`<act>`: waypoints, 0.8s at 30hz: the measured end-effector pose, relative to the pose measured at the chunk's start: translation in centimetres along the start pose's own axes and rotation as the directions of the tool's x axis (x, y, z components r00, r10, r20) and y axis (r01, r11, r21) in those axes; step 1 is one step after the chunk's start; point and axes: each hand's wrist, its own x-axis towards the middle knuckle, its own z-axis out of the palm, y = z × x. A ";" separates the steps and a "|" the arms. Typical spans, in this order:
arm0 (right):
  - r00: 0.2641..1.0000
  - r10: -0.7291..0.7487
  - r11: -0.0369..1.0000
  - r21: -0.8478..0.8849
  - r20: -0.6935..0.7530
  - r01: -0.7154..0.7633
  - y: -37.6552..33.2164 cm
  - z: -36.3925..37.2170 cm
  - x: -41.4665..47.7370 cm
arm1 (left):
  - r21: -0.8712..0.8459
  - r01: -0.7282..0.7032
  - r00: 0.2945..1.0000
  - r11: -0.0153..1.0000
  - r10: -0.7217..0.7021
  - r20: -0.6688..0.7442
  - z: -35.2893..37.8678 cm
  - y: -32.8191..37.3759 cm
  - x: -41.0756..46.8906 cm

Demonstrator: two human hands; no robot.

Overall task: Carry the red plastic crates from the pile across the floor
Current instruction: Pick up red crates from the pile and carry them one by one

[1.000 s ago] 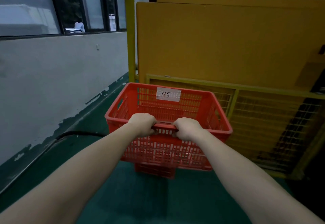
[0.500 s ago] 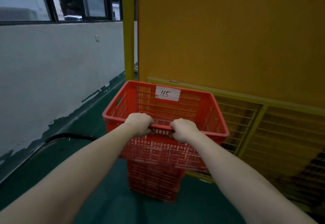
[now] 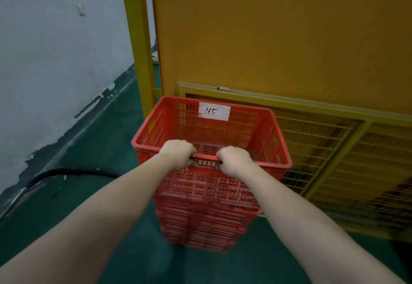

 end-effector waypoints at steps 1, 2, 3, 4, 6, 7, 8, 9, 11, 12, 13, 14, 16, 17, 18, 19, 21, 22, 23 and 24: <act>1.000 0.011 1.000 0.005 0.008 -0.011 0.0 0.3 0.9 | 0.002 -0.010 1.000 1.000 0.010 0.010 0.4 -0.6 0.9; 1.000 0.024 1.000 0.010 0.017 -0.024 0.1 0.7 1.7 | 0.002 -0.021 1.000 1.000 0.021 0.022 0.8 -1.1 1.8; 0.999 0.038 0.999 0.014 0.029 -0.038 0.1 1.1 2.5 | 0.002 -0.031 0.999 1.000 0.031 0.032 1.2 -1.5 2.6; 0.998 0.050 0.999 0.017 0.044 -0.051 0.2 1.6 3.1 | 0.004 -0.041 0.998 0.999 0.041 0.039 1.7 -1.8 3.3; 0.995 0.067 0.997 0.018 0.075 -0.069 0.2 2.3 4.2 | 0.004 -0.048 0.997 0.999 0.047 0.056 2.6 -2.3 4.4; 0.993 0.070 0.997 0.015 0.094 -0.071 0.3 2.6 4.7 | 0.000 -0.045 0.996 0.999 0.045 0.072 2.9 -2.5 4.9; 0.991 0.072 0.997 0.009 0.113 -0.073 0.3 2.7 5.0 | -0.002 -0.043 0.995 0.999 0.043 0.088 3.1 -2.7 5.3; 0.989 0.076 0.997 0.004 0.130 -0.077 0.4 2.8 5.4 | 0.000 -0.047 0.994 0.999 0.046 0.102 3.2 -2.8 5.7; 0.984 0.085 0.996 -0.002 0.154 -0.085 0.7 2.6 5.8 | 0.003 -0.065 0.991 0.998 0.064 0.115 3.1 -2.9 6.3; 0.982 0.088 0.996 -0.004 0.168 -0.088 0.8 2.5 6.0 | 0.003 -0.077 0.990 0.997 0.076 0.122 3.0 -2.9 6.6; 0.979 0.090 0.996 -0.005 0.184 -0.091 1.0 2.4 6.1 | 0.004 -0.089 0.988 0.996 0.088 0.130 2.8 -3.0 6.8; 0.975 0.093 0.996 -0.004 0.201 -0.095 1.1 2.4 6.2 | 0.007 -0.100 0.986 0.995 0.098 0.138 2.8 -2.9 6.8; 0.967 0.095 0.995 0.001 0.237 -0.098 1.1 2.4 6.2 | 0.002 -0.110 0.981 0.994 0.109 0.161 2.7 -2.9 6.9; 0.963 0.095 0.995 0.006 0.253 -0.100 1.1 2.4 6.1 | -0.006 -0.113 0.978 0.994 0.112 0.178 2.8 -2.9 6.9; 0.960 0.093 0.995 0.009 0.263 -0.099 1.0 2.4 6.0 | -0.013 -0.118 0.974 0.993 0.119 0.194 2.8 -2.9 6.9; 0.958 0.091 0.995 0.012 0.271 -0.098 0.9 2.4 5.9 | -0.016 -0.127 0.969 0.992 0.127 0.210 2.7 -2.9 6.9; 0.955 0.084 0.995 0.022 0.285 -0.094 0.8 2.3 5.8 | -0.021 -0.142 0.961 0.990 0.143 0.235 2.6 -3.0 6.9; 0.952 0.082 0.995 0.027 0.294 -0.094 0.7 2.3 5.7 | -0.019 -0.151 0.959 0.988 0.151 0.242 2.6 -3.1 6.9; 0.949 0.079 0.995 0.030 0.304 -0.093 0.7 2.3 5.7 | -0.017 -0.156 0.957 0.988 0.156 0.245 2.7 -3.0 6.8; 0.946 0.077 0.995 0.033 0.314 -0.092 0.7 2.2 5.5 | -0.015 -0.160 0.956 0.987 0.158 0.248 2.7 -2.9 6.6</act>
